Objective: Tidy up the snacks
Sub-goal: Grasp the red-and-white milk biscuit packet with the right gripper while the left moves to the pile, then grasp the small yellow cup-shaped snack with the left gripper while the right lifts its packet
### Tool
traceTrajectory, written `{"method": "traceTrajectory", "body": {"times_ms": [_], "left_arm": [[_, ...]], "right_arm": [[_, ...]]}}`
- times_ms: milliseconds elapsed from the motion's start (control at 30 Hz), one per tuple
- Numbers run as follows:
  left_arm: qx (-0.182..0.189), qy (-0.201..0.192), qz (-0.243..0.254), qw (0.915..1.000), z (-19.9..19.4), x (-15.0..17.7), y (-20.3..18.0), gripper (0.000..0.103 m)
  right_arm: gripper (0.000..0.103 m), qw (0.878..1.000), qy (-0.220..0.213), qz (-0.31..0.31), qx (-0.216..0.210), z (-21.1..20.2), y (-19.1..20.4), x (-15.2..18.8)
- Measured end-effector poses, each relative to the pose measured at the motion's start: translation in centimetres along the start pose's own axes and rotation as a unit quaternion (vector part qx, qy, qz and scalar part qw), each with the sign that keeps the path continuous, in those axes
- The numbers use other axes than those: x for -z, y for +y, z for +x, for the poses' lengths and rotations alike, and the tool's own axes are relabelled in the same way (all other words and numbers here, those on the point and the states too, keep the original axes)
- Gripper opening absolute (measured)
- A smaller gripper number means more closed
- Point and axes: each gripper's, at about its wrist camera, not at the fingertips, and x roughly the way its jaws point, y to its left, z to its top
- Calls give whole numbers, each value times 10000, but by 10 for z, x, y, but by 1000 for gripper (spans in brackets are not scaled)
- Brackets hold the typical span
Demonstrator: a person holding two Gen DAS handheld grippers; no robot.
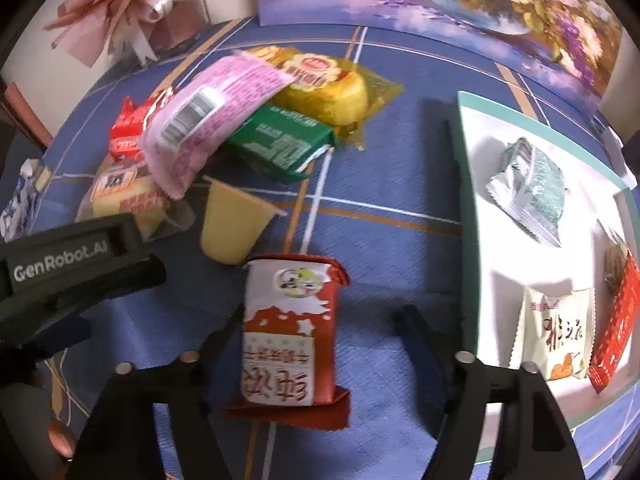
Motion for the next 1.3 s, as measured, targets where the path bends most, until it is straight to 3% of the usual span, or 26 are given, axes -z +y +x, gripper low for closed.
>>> {"method": "traceTrajectory", "body": {"times_ms": [267,600,733,867,1067,1300], "left_arm": [[8,10,-35,10000,1,8,1,98],[48,-20,105,9999,5,14,-13,97],[232,-91,277,9993,-4,17,-21,96],[498,-33,418,9979,-8,22,-32,82],[728,-185,660,9950,-16,26,-50,81],[1261,-185,841,9883,-25,31,-78,81]], "right_arm": [[41,9997,22,236,-86,0,-22,-7],[41,9993,47,296,-214,-4,-37,-15],[41,9987,-4,449,-258,-12,-36,-20],[41,9974,-125,601,-374,-27,-46,-25],[42,9957,-270,747,-467,-42,-61,-32],[42,9945,-322,866,-491,-45,-68,-32]]}}
